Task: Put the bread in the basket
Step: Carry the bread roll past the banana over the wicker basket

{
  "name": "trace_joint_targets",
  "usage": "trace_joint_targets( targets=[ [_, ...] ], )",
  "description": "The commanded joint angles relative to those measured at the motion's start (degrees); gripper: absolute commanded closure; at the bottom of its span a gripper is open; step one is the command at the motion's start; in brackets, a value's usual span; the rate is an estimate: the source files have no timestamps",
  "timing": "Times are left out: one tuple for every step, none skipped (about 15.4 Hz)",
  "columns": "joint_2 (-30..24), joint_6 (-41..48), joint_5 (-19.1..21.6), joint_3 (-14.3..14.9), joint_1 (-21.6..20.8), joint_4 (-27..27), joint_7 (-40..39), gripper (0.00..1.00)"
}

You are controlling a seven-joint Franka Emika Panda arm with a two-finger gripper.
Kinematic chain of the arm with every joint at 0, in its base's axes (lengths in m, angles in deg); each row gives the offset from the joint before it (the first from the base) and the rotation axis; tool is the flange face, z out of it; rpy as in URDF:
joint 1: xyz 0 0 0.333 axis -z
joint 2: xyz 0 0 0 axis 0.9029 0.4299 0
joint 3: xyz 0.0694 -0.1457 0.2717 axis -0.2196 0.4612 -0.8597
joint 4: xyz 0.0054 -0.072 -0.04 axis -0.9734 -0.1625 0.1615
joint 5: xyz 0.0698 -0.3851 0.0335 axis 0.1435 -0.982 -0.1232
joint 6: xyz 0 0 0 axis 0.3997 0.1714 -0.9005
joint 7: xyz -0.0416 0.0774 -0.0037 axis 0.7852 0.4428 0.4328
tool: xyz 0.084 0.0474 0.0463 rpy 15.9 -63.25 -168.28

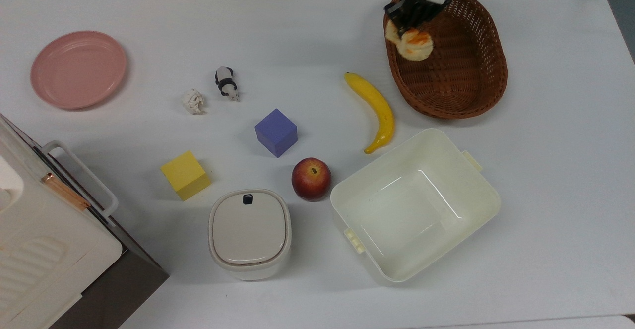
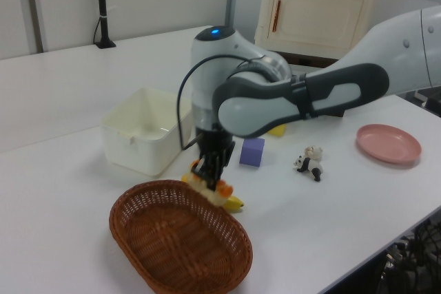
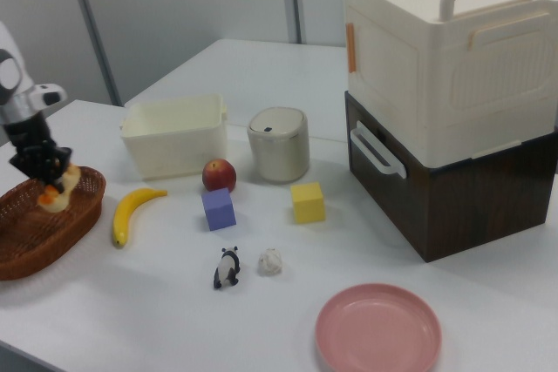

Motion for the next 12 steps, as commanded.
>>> trace_joint_targets(
  targets=[
    [0.2,0.5,1.0,-3.9,-0.9,0.5,9.2,0.88],
    [0.2,0.4,1.0,-4.6,-1.5,0.4,10.4,0.86],
    [0.3,0.4,1.0,-4.7,-1.9,0.4,11.6,0.81],
    [0.7,0.4,1.1,-4.7,-2.2,0.4,12.6,0.64],
    [0.8,0.4,1.2,-4.7,-2.3,0.4,13.9,0.35],
    [0.9,0.3,1.2,-4.7,-2.2,0.4,14.9,0.02],
    [0.9,0.3,1.2,-4.7,-2.2,0.4,14.9,0.00],
    [0.9,0.3,1.2,-4.7,-2.1,0.4,14.9,0.00],
    [0.9,0.3,1.2,-4.7,-2.1,0.5,14.9,0.00],
    [0.9,0.2,1.1,-4.7,-1.9,0.5,14.9,0.00],
    [0.8,0.3,1.1,-4.7,-1.7,0.5,15.0,0.00],
    [0.7,0.3,0.6,-4.7,-1.6,0.5,14.9,0.00]
  ],
)
